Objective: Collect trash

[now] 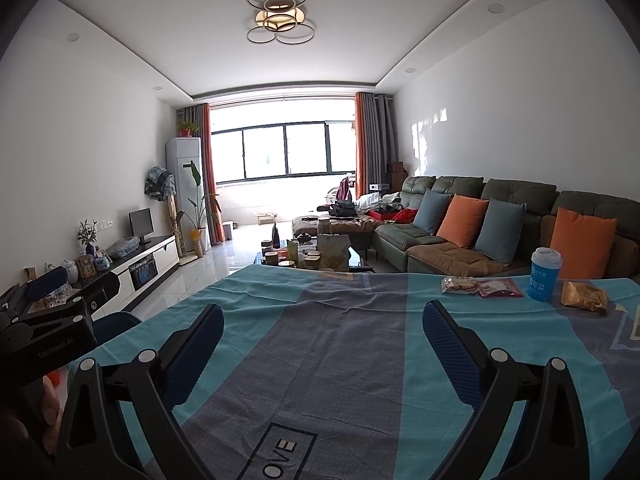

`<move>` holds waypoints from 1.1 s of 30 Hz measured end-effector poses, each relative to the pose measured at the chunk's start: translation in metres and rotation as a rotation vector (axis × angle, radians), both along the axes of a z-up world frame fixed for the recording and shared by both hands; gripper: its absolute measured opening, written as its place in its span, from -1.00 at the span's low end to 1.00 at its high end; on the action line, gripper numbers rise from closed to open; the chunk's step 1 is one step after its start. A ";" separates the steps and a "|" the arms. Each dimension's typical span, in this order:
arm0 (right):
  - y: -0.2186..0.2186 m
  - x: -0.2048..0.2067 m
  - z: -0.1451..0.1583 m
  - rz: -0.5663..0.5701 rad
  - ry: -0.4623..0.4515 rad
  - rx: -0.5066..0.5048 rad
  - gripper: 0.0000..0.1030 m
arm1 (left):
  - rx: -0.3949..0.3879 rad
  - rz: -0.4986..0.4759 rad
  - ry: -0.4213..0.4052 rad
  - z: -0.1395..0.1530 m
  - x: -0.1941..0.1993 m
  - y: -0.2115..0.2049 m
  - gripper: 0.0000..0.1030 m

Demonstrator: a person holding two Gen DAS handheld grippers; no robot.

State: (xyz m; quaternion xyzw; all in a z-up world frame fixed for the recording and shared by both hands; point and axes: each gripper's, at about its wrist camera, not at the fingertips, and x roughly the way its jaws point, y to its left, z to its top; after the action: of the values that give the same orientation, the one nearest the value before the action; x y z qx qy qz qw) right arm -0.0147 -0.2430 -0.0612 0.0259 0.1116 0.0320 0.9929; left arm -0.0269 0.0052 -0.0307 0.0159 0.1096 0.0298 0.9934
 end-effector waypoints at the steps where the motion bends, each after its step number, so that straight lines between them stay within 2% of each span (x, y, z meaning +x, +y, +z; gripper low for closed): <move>1: 0.000 0.000 0.000 -0.001 -0.001 -0.001 0.87 | 0.000 -0.001 -0.001 0.000 0.000 0.000 0.89; 33: 0.002 -0.006 0.004 -0.013 -0.019 0.003 0.87 | 0.016 0.001 -0.013 0.003 -0.003 -0.003 0.89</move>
State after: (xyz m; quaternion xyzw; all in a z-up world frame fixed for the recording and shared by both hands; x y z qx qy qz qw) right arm -0.0204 -0.2414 -0.0575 0.0276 0.1021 0.0261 0.9940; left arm -0.0297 0.0018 -0.0281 0.0237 0.1027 0.0314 0.9939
